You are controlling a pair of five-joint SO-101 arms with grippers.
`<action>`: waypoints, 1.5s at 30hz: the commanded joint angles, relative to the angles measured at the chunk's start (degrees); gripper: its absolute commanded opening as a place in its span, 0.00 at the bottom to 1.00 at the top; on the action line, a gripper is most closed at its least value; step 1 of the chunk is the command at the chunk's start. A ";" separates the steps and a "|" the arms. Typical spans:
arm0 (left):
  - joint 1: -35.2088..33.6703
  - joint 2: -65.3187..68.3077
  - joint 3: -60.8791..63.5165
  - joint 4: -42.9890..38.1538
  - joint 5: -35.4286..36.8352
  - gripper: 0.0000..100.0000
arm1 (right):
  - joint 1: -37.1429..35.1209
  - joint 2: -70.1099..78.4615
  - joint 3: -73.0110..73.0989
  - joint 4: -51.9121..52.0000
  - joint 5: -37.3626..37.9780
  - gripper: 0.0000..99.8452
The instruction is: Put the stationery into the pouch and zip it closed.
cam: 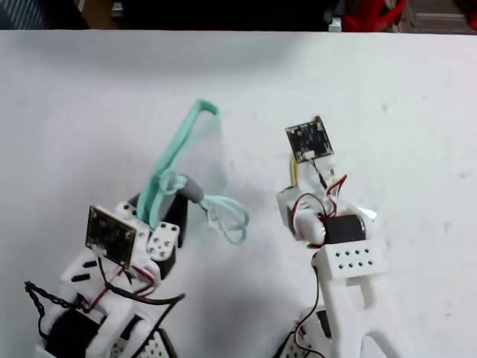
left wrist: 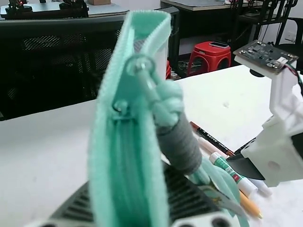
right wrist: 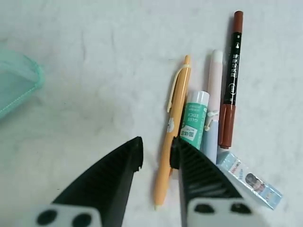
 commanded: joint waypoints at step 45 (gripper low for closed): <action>0.66 0.40 -0.35 0.09 0.09 0.02 | 0.40 -1.45 -1.67 1.19 -4.40 0.23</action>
